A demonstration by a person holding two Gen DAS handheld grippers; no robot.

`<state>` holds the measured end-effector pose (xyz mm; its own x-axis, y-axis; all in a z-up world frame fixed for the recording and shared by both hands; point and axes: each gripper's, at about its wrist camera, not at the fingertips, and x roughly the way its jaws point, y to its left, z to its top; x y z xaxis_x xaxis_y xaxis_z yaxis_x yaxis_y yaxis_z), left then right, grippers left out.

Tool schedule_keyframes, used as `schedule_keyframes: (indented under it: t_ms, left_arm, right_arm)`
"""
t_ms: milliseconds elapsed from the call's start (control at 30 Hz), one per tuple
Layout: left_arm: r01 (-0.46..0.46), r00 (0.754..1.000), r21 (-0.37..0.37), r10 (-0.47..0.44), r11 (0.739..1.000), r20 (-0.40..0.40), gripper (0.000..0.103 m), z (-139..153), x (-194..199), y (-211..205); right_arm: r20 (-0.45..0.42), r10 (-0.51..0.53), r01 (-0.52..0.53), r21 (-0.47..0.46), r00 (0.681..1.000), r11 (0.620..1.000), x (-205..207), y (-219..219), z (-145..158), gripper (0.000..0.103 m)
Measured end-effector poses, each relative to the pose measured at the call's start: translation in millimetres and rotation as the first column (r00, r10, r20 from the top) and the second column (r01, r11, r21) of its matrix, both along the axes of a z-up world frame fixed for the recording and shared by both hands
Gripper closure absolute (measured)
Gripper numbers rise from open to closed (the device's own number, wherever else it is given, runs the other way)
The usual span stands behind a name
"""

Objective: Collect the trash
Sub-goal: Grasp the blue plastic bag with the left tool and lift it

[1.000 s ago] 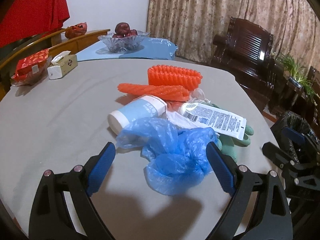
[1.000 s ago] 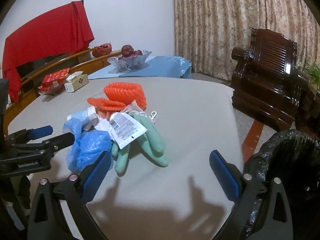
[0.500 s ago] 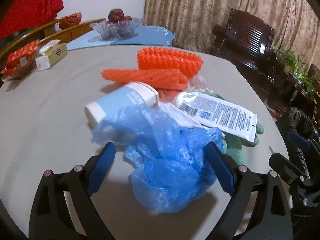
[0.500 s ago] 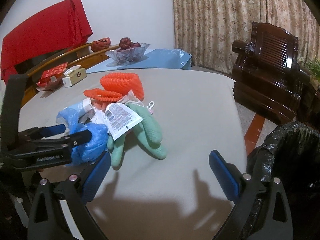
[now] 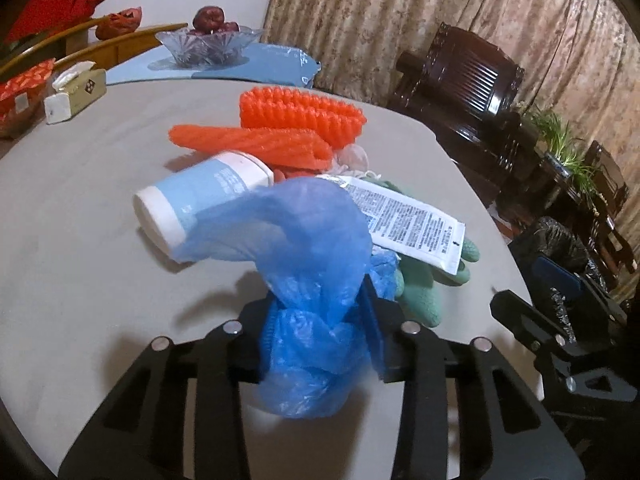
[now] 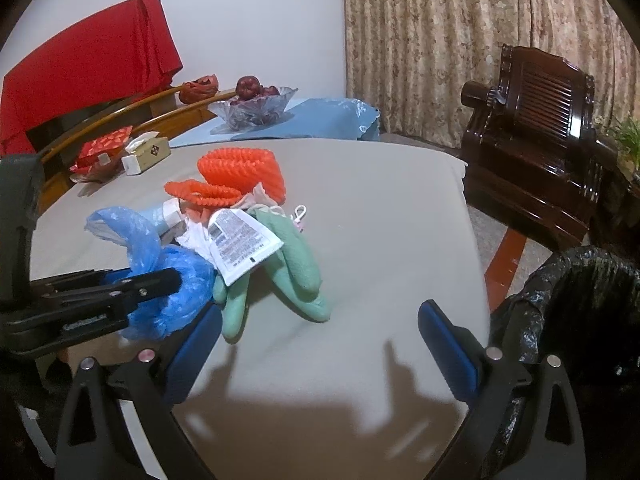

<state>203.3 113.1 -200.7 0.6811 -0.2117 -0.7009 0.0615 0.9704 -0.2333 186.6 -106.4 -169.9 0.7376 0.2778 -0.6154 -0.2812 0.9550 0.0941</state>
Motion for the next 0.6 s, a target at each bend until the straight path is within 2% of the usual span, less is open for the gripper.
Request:
schedule_keyframes:
  t_ms: [300,600]
  left_arm:
    - [-0.054,0.995,0.049,0.050,0.997,0.082,0.069,29.3,-18.1,19.3]
    - [-0.084,0.993,0.077,0.077,0.994,0.088,0.069,28.2,-26.1,35.6]
  right_arm:
    - [0.035,0.020,-0.020,0.004,0.999,1.000,4.6,13.2,12.8,0.007]
    - [0.004,0.019,-0.019,-0.018,1.000,1.000,5.7,22.3,4.6,0.007]
